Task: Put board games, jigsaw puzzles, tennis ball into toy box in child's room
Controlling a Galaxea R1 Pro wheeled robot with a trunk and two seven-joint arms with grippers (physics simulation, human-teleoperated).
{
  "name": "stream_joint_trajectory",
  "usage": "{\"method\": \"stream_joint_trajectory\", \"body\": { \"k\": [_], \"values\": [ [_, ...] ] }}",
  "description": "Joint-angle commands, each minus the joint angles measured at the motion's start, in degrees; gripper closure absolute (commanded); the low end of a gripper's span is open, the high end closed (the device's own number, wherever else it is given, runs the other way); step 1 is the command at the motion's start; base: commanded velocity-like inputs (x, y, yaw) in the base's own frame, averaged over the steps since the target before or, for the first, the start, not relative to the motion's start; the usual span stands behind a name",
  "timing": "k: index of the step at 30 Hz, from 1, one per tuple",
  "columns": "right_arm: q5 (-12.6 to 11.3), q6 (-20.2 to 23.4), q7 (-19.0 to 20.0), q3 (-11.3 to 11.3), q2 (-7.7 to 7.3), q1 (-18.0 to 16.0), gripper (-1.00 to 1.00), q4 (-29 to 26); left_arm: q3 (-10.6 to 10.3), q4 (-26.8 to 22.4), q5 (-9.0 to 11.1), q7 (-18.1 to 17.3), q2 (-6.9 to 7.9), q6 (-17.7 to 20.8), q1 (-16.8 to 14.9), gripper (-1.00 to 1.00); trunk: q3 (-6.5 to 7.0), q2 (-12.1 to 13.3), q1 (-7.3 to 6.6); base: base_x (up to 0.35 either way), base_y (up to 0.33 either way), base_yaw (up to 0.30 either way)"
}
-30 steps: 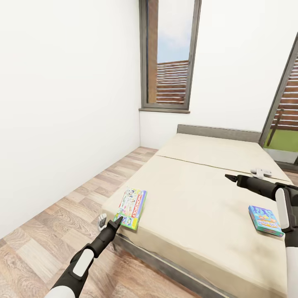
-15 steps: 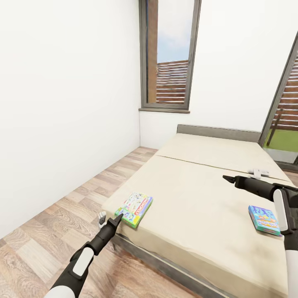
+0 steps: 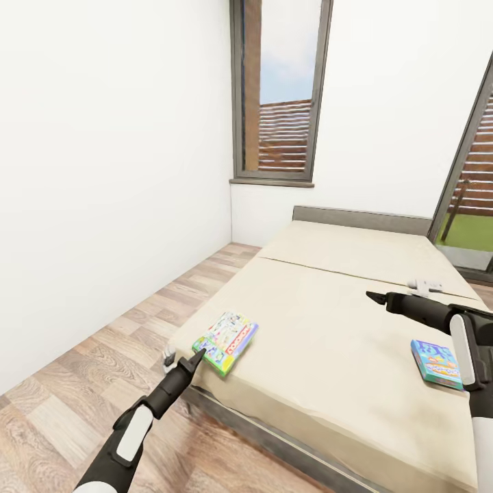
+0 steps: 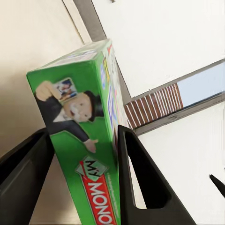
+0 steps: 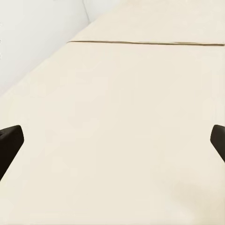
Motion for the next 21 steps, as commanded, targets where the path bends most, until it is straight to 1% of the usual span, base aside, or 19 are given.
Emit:
{"method": "stream_joint_trajectory", "body": {
  "k": [1,2,3,6,7,10,17,21],
  "values": [
    [-0.5,0.4,-0.1,-0.1,0.0,0.0,-1.0,0.0,-0.3,-0.8,0.3,-0.3,-0.04,0.9,0.2,1.0,-0.06,0.0,-0.01,0.0,0.0,0.0],
    [-0.5,0.4,-0.1,-0.1,0.0,0.0,-1.0,0.0,-0.8,-1.6,0.3,-0.3,-0.03,1.3,0.4,1.0,-0.06,0.0,-0.01,0.0,0.0,0.0],
    [-0.5,0.4,-0.1,-0.1,0.0,0.0,-1.0,0.0,-0.8,-1.6,0.3,-0.3,-0.03,1.3,0.4,1.0,-0.06,0.0,-0.01,0.0,0.0,0.0],
    [-0.5,0.4,-0.1,-0.1,0.0,0.0,-1.0,0.0,-2.1,-3.7,0.3,-0.5,0.0,2.2,1.2,1.0,-0.06,0.0,-0.01,0.0,0.0,0.0],
    [-0.5,0.4,-0.1,-0.1,0.0,0.0,-1.0,0.0,-2.1,-3.7,0.3,-0.5,0.0,2.2,1.2,1.0,-0.06,0.0,-0.01,0.0,0.0,0.0],
    [-0.5,0.4,-0.1,0.0,0.0,0.3,-1.0,0.0,-3.5,-5.0,0.2,-0.5,0.14,3.3,1.7,1.0,-0.06,0.0,-0.01,0.0,0.0,0.0],
    [-0.6,0.4,-0.1,0.0,0.0,0.9,-1.0,-0.4,-4.7,-5.9,0.2,-0.6,0.39,4.5,2.1,1.0,-0.06,0.0,-0.01,0.0,0.0,0.0],
    [-0.6,0.3,-0.1,0.0,0.0,1.1,-1.0,-0.7,-4.9,-6.0,0.2,-0.6,0.44,4.7,2.1,1.0,-0.06,0.0,-0.01,0.0,0.0,0.0]
  ]
}}
